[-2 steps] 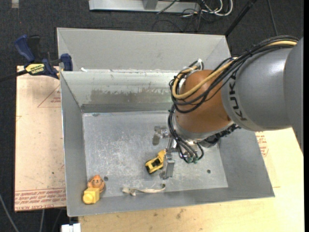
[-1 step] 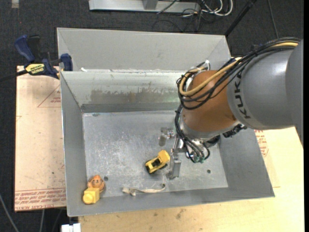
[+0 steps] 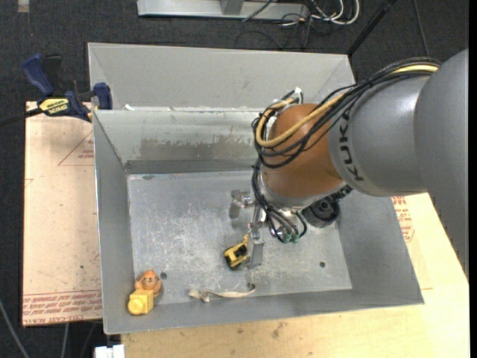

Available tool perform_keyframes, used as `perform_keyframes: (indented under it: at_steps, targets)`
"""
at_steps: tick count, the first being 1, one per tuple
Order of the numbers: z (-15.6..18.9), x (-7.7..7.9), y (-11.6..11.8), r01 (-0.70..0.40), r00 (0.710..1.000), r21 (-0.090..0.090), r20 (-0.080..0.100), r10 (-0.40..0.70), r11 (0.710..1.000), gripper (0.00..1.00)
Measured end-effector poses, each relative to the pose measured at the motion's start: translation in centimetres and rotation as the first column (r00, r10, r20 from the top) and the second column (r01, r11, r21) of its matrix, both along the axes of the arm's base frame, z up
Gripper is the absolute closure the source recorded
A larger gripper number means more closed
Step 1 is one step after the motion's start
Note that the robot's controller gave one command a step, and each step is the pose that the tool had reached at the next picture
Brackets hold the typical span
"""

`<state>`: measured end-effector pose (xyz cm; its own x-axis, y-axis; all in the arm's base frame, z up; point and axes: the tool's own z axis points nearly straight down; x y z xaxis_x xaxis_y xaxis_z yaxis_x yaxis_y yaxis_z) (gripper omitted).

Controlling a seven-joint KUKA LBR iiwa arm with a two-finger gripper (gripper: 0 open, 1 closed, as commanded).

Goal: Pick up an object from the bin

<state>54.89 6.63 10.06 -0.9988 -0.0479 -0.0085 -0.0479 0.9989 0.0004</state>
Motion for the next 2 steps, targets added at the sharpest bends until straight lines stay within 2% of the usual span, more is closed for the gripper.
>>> perform_keyframes:
  at_steps: [1, 2]
  targets:
    - [-2.98, -6.16, -1.07, -0.038, 0.999, 0.002, -0.009, 0.038, 0.999, 1.0]
    - [-2.98, -6.16, -1.07, -0.038, 0.999, 0.002, -0.009, 0.038, 0.999, 1.0]
